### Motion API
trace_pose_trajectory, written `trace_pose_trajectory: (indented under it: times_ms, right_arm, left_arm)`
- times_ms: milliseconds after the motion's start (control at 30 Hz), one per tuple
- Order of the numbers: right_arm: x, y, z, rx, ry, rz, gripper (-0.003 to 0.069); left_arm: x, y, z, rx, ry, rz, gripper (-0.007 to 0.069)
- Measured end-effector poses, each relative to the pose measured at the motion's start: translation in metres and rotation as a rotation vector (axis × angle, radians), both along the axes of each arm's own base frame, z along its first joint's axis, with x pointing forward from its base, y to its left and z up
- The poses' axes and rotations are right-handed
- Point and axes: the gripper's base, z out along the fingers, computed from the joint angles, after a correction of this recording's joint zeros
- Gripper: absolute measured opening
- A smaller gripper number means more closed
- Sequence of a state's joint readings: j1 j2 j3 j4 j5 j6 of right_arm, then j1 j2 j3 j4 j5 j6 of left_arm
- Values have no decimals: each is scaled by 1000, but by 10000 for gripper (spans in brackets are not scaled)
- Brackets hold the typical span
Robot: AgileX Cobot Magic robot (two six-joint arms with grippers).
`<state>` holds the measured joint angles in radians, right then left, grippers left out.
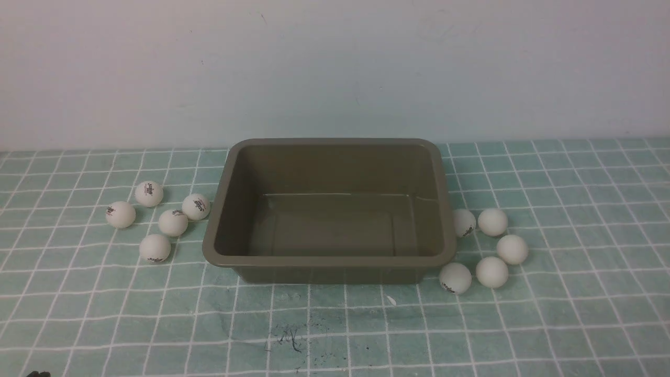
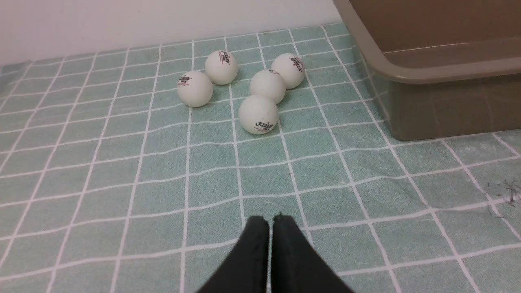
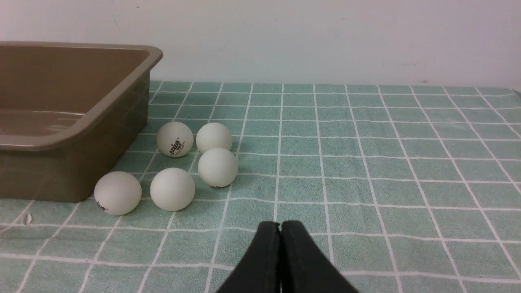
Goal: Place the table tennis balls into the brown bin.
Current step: 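Reach for and grasp a ping pong ball on the table beside the basket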
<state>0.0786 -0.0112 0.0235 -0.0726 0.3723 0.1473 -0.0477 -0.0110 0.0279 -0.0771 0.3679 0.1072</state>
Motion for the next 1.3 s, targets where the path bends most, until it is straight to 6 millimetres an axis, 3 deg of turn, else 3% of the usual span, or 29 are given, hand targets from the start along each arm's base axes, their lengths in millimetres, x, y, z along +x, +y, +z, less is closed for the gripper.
trace_pose_trajectory:
  times_ms: [867, 967, 1000, 1167, 1300]
  right_arm:
    - [0, 0, 0, 0, 0, 0, -15]
    - [0, 0, 0, 0, 0, 0, -15]
    - [0, 0, 0, 0, 0, 0, -15]
    - [0, 1, 1, 24, -5, 2, -15]
    - [1, 4, 9, 275, -93, 10, -15]
  left_arm:
    - [1, 1, 2, 52, -22, -4, -5]
    - [2, 0, 6, -34, -66, 5, -5]
    - [2, -2, 10, -148, -101, 18, -5]
    - [4, 1, 30, -392, -304, 66, -5]
    - [2, 11, 48, -600, -516, 130, -5]
